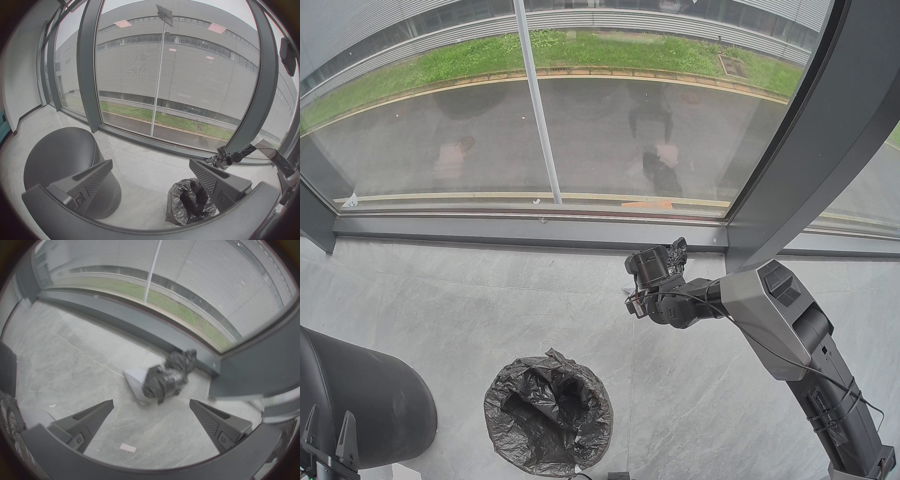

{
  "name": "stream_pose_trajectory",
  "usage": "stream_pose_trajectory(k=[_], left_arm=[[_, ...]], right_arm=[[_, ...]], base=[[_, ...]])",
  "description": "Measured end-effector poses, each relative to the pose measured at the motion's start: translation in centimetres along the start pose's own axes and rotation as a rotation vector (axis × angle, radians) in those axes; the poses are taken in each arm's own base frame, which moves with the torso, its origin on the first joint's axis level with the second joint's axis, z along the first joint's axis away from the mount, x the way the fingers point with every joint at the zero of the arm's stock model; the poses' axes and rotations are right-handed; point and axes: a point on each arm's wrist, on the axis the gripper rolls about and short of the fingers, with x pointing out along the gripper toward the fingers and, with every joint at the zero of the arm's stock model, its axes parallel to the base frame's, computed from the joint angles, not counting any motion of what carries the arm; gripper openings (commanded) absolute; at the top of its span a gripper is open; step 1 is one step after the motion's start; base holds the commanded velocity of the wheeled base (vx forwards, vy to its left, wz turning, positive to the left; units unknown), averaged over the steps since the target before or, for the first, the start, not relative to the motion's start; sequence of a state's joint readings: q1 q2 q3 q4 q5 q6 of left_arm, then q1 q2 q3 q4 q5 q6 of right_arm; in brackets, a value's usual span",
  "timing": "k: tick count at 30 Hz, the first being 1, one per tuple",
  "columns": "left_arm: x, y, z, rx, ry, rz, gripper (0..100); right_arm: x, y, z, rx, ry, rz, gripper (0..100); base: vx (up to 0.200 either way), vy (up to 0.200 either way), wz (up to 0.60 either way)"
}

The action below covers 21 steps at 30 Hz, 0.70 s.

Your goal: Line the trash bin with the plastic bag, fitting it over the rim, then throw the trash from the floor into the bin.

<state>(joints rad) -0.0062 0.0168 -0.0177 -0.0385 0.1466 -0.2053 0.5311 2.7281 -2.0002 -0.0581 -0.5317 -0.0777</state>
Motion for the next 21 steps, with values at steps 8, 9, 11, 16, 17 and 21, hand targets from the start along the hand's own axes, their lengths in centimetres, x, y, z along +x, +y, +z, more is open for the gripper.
stream_pose_trajectory(k=[8, 9, 11, 16, 17, 21], left_arm=[[0.0, 0.0, 0.0, -0.002, -0.001, 0.001, 100], [0.0, 0.0, 0.0, -0.002, -0.001, 0.001, 100], [0.0, 0.0, 0.0, -0.002, -0.001, 0.002, 100], [0.0, 0.0, 0.0, -0.003, -0.002, 0.002, 100], [0.0, 0.0, 0.0, -0.003, -0.002, 0.002, 100], [0.0, 0.0, 0.0, -0.003, -0.002, 0.002, 100]], right_arm=[[-1.0, 1.7, 1.9, -0.14, -0.189, -0.003, 100], [-0.9, 1.8, 1.8, -0.145, -0.193, -0.004, 100], [-0.5, 1.9, 1.4, -0.152, -0.186, -0.008, 100], [0.7, 1.0, 0.6, -0.152, -0.161, -0.027, 100], [0.9, 0.7, 0.5, -0.148, -0.156, -0.033, 100], [1.9, -0.6, 0.2, -0.136, -0.142, -0.055, 100]], base=[[0.0, 0.0, 0.0], [0.0, 0.0, 0.0], [0.0, 0.0, 0.0], [0.0, 0.0, 0.0], [0.0, 0.0, 0.0], [0.0, 0.0, 0.0]])
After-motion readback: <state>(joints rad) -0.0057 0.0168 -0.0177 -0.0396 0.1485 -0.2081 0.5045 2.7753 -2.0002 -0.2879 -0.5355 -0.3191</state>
